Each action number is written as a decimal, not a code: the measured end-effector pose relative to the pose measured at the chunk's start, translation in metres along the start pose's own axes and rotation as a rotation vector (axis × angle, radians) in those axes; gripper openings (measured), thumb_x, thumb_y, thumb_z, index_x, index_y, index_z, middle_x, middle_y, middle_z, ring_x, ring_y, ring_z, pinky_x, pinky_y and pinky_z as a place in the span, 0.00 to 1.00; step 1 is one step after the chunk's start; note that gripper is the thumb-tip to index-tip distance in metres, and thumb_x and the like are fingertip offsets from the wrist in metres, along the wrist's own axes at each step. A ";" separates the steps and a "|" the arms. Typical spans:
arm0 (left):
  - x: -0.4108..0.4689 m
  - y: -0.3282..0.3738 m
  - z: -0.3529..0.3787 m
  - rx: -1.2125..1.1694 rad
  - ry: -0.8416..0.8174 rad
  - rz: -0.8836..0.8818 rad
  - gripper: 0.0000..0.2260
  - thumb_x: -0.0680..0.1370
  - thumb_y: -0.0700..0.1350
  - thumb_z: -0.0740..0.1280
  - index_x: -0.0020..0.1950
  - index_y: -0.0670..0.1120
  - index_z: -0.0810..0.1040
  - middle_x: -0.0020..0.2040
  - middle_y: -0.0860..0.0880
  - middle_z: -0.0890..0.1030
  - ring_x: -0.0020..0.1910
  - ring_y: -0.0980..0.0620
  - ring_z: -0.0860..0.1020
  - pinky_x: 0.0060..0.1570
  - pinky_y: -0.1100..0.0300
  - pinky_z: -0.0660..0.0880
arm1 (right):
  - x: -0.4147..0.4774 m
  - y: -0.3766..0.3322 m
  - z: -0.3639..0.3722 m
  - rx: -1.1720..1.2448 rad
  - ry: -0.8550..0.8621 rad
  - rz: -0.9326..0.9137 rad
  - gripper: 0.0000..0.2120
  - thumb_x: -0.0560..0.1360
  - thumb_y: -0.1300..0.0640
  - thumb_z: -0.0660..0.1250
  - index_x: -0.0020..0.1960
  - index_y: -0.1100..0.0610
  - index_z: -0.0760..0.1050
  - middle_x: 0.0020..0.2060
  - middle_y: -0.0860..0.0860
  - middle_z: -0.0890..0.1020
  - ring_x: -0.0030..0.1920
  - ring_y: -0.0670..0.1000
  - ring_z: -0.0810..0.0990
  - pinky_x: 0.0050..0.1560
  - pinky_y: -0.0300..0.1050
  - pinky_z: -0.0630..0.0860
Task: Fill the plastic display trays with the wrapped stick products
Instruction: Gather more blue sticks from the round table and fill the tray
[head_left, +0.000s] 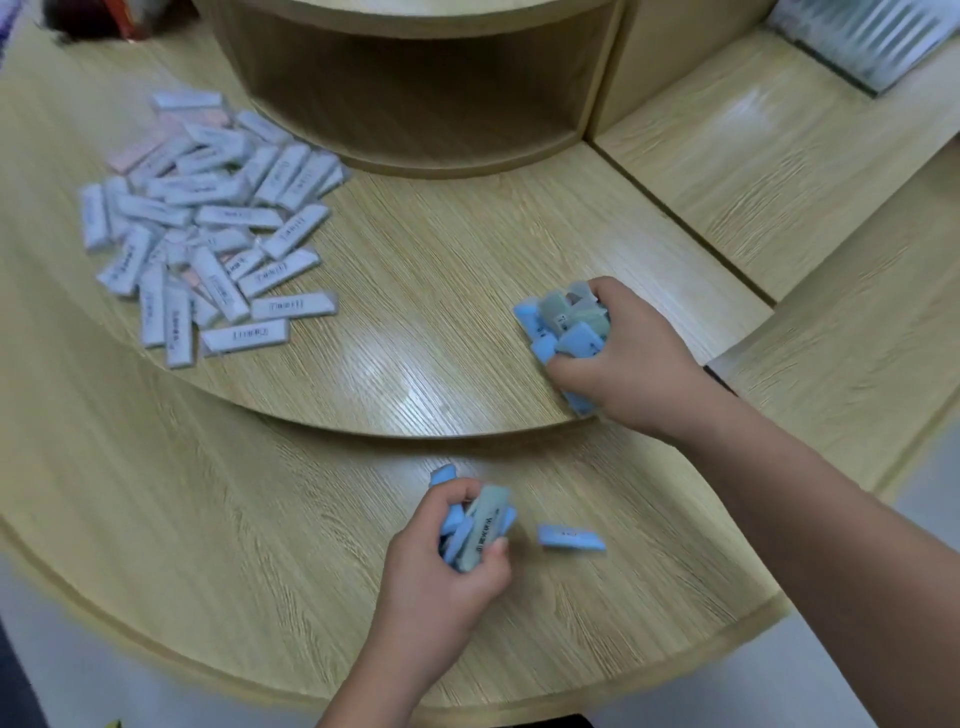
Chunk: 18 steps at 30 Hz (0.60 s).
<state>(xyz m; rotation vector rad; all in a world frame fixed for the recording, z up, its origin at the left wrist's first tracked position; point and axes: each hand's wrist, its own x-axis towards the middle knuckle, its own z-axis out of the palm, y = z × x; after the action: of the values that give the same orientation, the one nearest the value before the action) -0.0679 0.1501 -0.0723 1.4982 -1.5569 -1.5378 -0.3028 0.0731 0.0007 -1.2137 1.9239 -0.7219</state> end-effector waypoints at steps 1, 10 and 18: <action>0.003 0.003 -0.003 -0.002 0.032 0.013 0.18 0.66 0.52 0.71 0.55 0.61 0.77 0.41 0.58 0.82 0.32 0.61 0.78 0.34 0.66 0.75 | -0.002 0.001 0.003 0.028 0.013 0.012 0.17 0.68 0.53 0.74 0.53 0.46 0.71 0.41 0.46 0.80 0.40 0.48 0.82 0.43 0.55 0.82; -0.003 -0.037 0.076 0.416 -0.098 0.026 0.19 0.72 0.59 0.69 0.61 0.62 0.71 0.50 0.63 0.78 0.47 0.58 0.80 0.43 0.60 0.74 | -0.006 0.018 0.012 0.156 0.091 0.004 0.17 0.67 0.51 0.73 0.50 0.39 0.70 0.41 0.37 0.80 0.35 0.39 0.80 0.33 0.35 0.78; -0.018 -0.042 0.179 0.281 -0.226 -0.083 0.20 0.75 0.59 0.67 0.66 0.57 0.71 0.55 0.59 0.77 0.52 0.57 0.77 0.47 0.62 0.70 | -0.005 0.021 0.002 0.092 -0.007 -0.054 0.20 0.68 0.54 0.73 0.55 0.44 0.70 0.39 0.43 0.79 0.37 0.45 0.80 0.41 0.55 0.81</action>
<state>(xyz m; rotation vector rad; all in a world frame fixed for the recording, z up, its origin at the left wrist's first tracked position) -0.2078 0.2432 -0.1489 1.5995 -1.9300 -1.6350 -0.3099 0.0854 -0.0155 -1.2141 1.8375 -0.8243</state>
